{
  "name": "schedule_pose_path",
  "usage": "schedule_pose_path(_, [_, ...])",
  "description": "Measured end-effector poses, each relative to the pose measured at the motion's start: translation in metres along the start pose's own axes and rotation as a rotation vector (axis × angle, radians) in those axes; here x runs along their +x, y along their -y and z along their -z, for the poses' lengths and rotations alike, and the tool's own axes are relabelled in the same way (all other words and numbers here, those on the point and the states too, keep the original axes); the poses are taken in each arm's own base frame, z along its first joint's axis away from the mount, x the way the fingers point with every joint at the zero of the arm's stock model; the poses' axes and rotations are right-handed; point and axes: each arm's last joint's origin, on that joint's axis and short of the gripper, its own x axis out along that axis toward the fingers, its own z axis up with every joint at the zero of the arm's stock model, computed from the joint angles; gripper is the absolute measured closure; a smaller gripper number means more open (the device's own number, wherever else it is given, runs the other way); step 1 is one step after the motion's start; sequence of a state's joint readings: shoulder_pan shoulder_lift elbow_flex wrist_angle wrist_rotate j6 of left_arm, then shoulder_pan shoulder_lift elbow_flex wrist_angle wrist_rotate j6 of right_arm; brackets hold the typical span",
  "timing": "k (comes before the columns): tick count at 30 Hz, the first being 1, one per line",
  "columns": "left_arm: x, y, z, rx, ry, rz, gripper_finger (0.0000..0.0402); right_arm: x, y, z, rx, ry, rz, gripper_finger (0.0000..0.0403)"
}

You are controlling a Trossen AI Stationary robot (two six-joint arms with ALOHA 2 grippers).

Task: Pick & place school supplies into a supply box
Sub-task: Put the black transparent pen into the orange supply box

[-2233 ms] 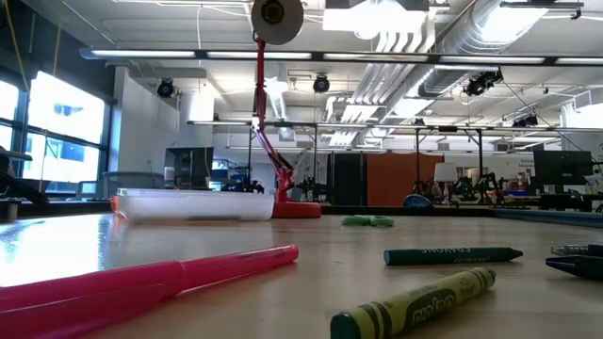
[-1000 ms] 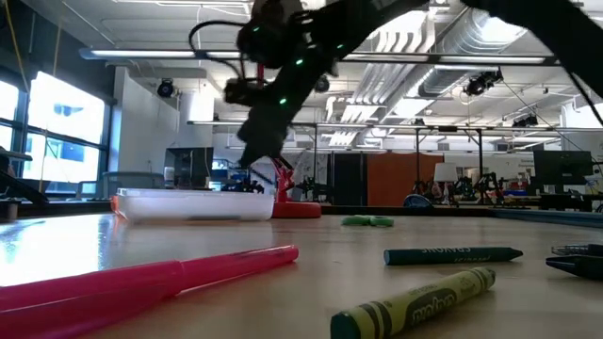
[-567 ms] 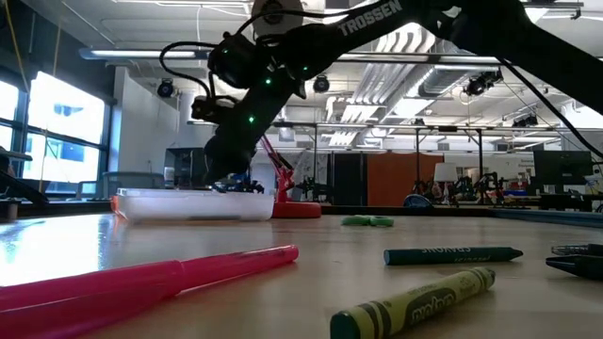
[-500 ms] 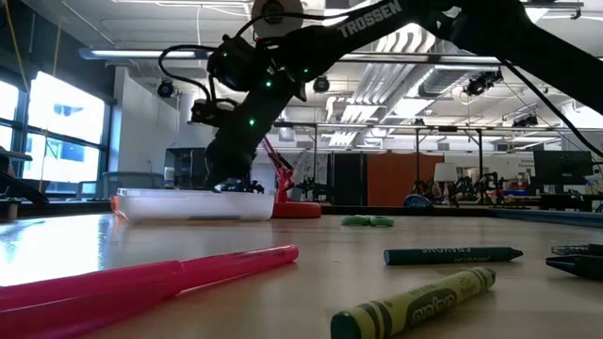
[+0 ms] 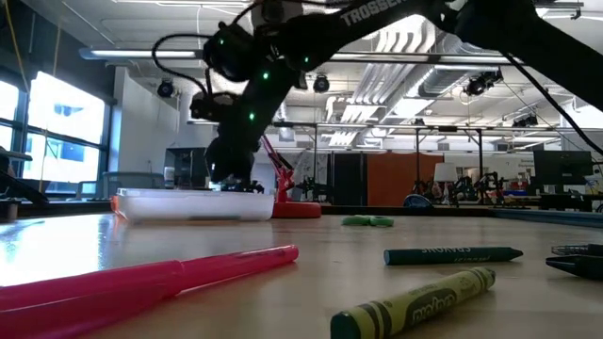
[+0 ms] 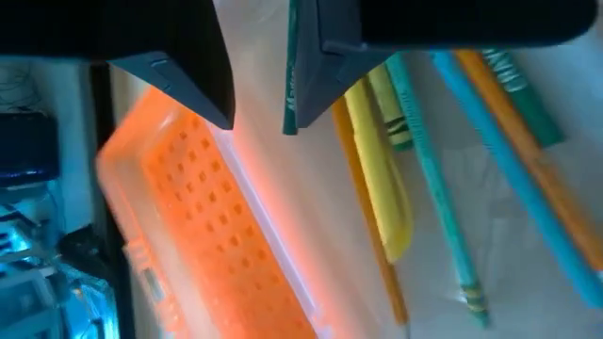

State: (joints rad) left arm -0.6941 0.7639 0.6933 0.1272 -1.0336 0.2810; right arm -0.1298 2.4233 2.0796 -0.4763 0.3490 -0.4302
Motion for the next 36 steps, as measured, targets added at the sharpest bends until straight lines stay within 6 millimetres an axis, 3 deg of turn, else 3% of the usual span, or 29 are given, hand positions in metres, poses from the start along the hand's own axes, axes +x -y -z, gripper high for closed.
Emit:
schedule_pose_path(7, [0.000,0.000,0.000,0.005,-0.002,0.001,0.0284,-0.064,-0.023,-0.013,-0.025,-0.143,0.019,0.0303])
schedule_pose_path(12, [0.000,0.000,0.001,0.008,-0.004,0.001,0.0284,-0.117,-0.038,-0.004,0.037,-0.311,-0.237,0.0314])
schedule_pose_path(17, [0.000,0.000,0.001,0.011,-0.006,0.002,0.0284,-0.174,-0.062,0.005,0.065,-0.508,-0.187,0.0325])
schedule_pose_path(21, [0.000,0.000,0.001,0.011,-0.005,0.002,0.0284,-0.218,-0.094,0.007,0.118,-0.566,-0.153,0.0327])
schedule_pose_path(29, [0.000,0.001,0.001,0.011,-0.003,0.012,0.0284,-0.312,-0.177,0.011,0.251,-0.426,-0.135,0.0323])
schedule_pose_path(33, [0.000,0.001,0.000,0.003,0.004,0.019,0.0284,-0.359,-0.219,0.024,0.340,-0.278,-0.067,0.0324])
schedule_pose_path(36, [0.000,0.000,0.000,-0.006,0.009,0.020,0.0284,-0.379,-0.243,0.042,0.360,-0.223,-0.044,0.0324])
